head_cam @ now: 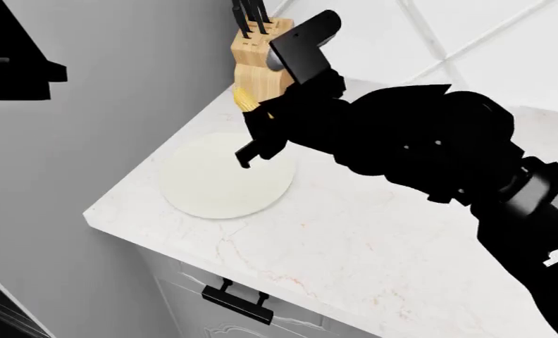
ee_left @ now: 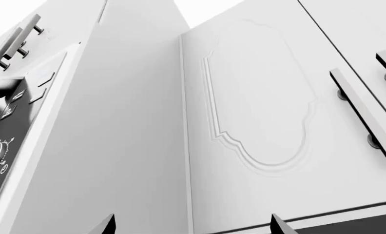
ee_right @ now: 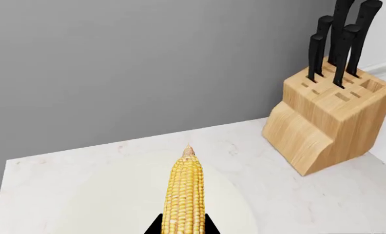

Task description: Pick the corn from the top rack in the oven and place it on the plate on the counter.

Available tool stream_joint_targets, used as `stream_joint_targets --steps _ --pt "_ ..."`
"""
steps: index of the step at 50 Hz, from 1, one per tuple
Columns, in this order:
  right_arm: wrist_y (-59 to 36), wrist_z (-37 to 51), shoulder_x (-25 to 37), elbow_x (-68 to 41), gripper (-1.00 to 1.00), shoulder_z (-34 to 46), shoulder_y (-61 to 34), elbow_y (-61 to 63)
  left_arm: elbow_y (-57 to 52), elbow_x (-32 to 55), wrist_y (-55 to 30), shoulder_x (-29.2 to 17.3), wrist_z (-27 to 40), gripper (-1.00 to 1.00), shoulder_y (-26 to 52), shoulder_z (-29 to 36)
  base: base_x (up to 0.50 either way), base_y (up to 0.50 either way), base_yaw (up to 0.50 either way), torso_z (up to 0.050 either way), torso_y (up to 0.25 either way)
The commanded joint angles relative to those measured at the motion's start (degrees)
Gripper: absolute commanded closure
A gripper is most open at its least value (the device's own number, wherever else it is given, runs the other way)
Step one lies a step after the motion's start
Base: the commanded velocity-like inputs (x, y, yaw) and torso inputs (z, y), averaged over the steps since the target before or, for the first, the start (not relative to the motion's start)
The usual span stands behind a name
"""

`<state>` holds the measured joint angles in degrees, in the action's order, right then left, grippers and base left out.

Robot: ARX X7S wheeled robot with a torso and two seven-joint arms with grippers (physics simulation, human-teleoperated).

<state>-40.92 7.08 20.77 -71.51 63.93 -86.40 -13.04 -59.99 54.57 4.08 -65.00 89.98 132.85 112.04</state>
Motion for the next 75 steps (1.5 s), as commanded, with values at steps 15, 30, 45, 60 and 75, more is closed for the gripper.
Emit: stream_joint_targets --steps 15,30,45,60,75 --pt "5.2 -8.9 -8.4 7.1 1.0 3.2 0.8 -16.4 0.0 -3.1 1.1 -1.6 0.0 -1.0 -2.5 1.3 0.0 0.0 0.0 0.0 0.001" --pt "6.6 -11.3 -10.9 8.3 1.0 4.1 1.4 -21.4 0.0 -2.5 0.3 -1.1 0.0 -1.0 -3.3 -0.2 0.0 0.0 0.0 0.0 0.0" --pt "8.9 -14.7 -14.4 9.9 1.0 4.9 1.5 -28.4 0.0 -2.7 0.4 -1.1 0.0 -1.0 -3.4 -0.1 0.0 0.0 0.0 0.0 0.0" --pt "11.8 -19.3 -19.8 12.3 1.0 6.6 1.2 -39.4 0.0 -3.2 1.3 -1.7 0.0 -1.0 -2.4 1.5 0.0 0.0 0.0 0.0 0.001" --pt "11.9 -18.7 -19.8 10.6 1.0 7.7 1.9 -38.2 0.0 -3.2 0.7 -1.2 0.0 -1.0 -3.8 0.0 0.0 0.0 0.0 0.0 0.0"
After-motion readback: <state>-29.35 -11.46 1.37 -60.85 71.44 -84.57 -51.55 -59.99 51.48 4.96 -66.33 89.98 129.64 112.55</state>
